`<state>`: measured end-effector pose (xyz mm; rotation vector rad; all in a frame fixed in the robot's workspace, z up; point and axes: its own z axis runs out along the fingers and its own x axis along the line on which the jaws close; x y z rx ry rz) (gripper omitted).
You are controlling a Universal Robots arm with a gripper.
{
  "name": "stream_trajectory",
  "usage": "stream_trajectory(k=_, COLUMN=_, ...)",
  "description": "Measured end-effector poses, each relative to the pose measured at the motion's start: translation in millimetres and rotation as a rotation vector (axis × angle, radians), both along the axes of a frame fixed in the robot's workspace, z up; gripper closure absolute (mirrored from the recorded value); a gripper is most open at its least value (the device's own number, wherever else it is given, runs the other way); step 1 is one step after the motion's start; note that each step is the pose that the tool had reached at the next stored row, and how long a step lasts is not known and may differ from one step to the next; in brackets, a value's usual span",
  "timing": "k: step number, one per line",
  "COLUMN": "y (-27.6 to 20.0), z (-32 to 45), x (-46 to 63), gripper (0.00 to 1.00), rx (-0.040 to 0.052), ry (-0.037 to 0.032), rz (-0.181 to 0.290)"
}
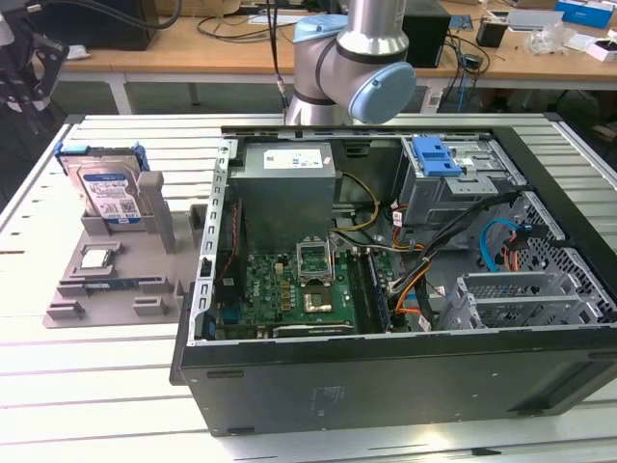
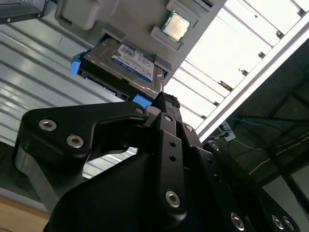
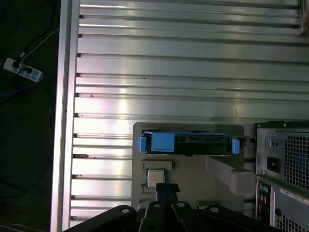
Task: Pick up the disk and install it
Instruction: 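Pick up the disk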
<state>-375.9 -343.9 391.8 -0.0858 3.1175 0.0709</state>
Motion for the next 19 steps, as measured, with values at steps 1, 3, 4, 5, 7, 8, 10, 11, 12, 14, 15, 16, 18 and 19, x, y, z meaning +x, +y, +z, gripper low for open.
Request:
stream_trajectory(k=1, y=0.0, z=0.0, x=0.0, gripper=0.89, rx=0.0000, ry=0.0000, rz=0.033)
stream_trajectory(k=3, y=0.0, z=0.0, x=0.0, gripper=0.89, rx=-0.0001, ry=0.0000, rz=0.075)
stream_trajectory(k=4, y=0.0, z=0.0, x=0.0, gripper=0.89, rx=-0.0001, ry=0.0000, rz=0.090)
stream_trajectory(k=5, y=0.0, z=0.0, x=0.0, gripper=0.89, rx=-0.0001, ry=0.0000, rz=0.105)
stream_trajectory(k=7, y=0.0, z=0.0, x=0.0, gripper=0.89, rx=-0.0001, ry=0.0000, rz=0.136)
stream_trajectory(k=8, y=0.0, z=0.0, x=0.0, gripper=0.89, rx=-0.0001, ry=0.0000, rz=0.149)
stream_trajectory(k=10, y=0.0, z=0.0, x=0.0, gripper=0.89, rx=0.0000, ry=0.0000, rz=0.193)
stream_trajectory(k=11, y=0.0, z=0.0, x=0.0, gripper=0.89, rx=0.0000, ry=0.0000, rz=0.229)
stream_trajectory(k=12, y=0.0, z=0.0, x=0.0, gripper=0.89, rx=-0.0001, ry=0.0000, rz=0.257)
stream_trajectory(k=14, y=0.0, z=0.0, x=0.0, gripper=0.89, rx=-0.0001, ry=0.0000, rz=0.300)
stream_trajectory(k=15, y=0.0, z=0.0, x=0.0, gripper=0.89, rx=-0.0001, ry=0.0000, rz=0.331)
stream_trajectory(k=16, y=0.0, z=0.0, x=0.0, gripper=0.89, rx=-0.0001, ry=0.0000, rz=0.343)
stream_trajectory(k=18, y=0.0, z=0.0, x=0.0, gripper=0.89, rx=-0.0001, ry=0.0000, rz=0.375)
stream_trajectory(k=19, y=0.0, z=0.0, x=0.0, gripper=0.89, rx=-0.0001, ry=0.0000, rz=0.394)
